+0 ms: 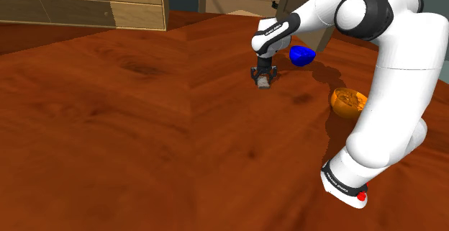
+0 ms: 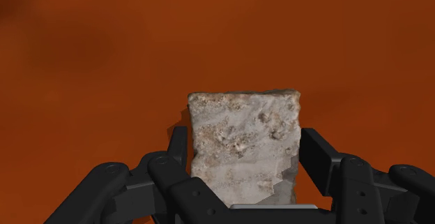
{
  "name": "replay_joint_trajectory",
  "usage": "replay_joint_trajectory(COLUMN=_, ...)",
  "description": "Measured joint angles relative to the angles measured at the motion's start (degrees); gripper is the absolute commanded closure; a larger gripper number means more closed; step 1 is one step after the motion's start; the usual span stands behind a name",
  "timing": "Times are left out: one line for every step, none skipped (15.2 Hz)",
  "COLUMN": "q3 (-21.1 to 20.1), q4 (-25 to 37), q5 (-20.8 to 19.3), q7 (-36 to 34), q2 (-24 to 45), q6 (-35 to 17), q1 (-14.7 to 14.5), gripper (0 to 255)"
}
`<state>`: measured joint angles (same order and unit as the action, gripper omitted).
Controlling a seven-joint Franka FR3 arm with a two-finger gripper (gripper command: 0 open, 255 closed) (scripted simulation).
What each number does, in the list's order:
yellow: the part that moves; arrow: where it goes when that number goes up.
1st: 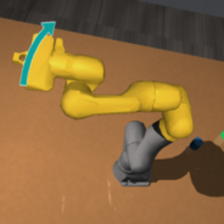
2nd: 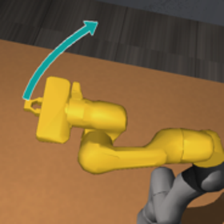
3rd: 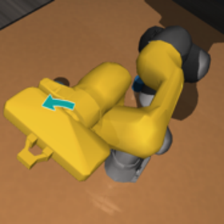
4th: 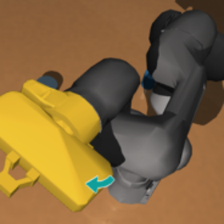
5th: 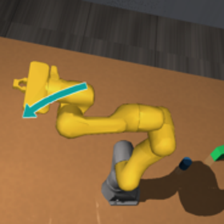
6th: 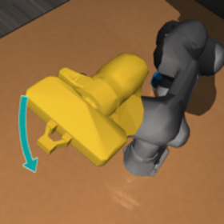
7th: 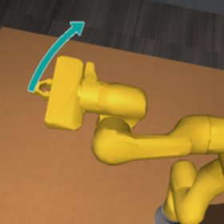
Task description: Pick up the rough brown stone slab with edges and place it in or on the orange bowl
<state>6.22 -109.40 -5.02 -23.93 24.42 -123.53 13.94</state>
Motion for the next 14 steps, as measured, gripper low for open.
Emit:
replay_joint_trajectory(q3=0.0, q4=0.2, q5=0.0, q7=0.0, q2=-0.1, q6=0.3, q1=0.0, gripper=255)
replay_joint_trajectory(q3=0.0, q4=0.3, q5=0.0, q7=0.0, q2=-0.5, q6=0.8, q1=0.0, gripper=255)
replay_joint_trajectory(q3=0.0, q4=0.3, q5=0.0, q7=0.2, q2=-1.0, q6=1.3, q1=0.0, gripper=255)
replay_joint_trajectory(q3=0.0, q4=0.5, q5=0.0, q7=0.2, q2=-1.3, q6=1.8, q1=0.0, gripper=255)
replay_joint_trajectory(q3=0.1, q4=0.6, q5=-0.1, q7=0.3, q2=-1.7, q6=2.3, q1=0.0, gripper=255)
replay_joint_trajectory(q3=0.1, q4=0.7, q5=-0.1, q7=0.3, q2=-2.2, q6=2.9, q1=0.0, gripper=255)
replay_joint_trajectory(q3=0.1, q4=1.0, q5=-0.1, q7=0.3, q2=-2.6, q6=3.6, q1=-0.1, gripper=255)
replay_joint_trajectory(q3=0.1, q4=1.4, q5=-0.1, q7=0.3, q2=-2.9, q6=4.3, q1=-0.1, gripper=255)
replay_joint_trajectory(q3=0.1, q4=1.5, q5=-0.1, q7=0.4, q2=-3.4, q6=4.9, q1=-0.1, gripper=255)
replay_joint_trajectory(q3=0.1, q4=1.9, q5=-0.1, q7=0.5, q2=-3.8, q6=5.7, q1=-0.1, gripper=255)
replay_joint_trajectory(q3=0.1, q4=1.9, q5=-0.1, q7=0.4, q2=-4.3, q6=6.2, q1=-0.2, gripper=255)
replay_joint_trajectory(q3=0.1, q4=1.7, q5=-0.2, q7=0.5, q2=-5.0, q6=6.8, q1=-0.2, gripper=255)
replay_joint_trajectory(q3=0.1, q4=2.1, q5=-0.2, q7=0.5, q2=-5.4, q6=7.4, q1=-0.2, gripper=255)
replay_joint_trajectory(q3=0.1, q4=2.4, q5=-0.2, q7=0.5, q2=-5.7, q6=8.1, q1=-0.3, gripper=255)
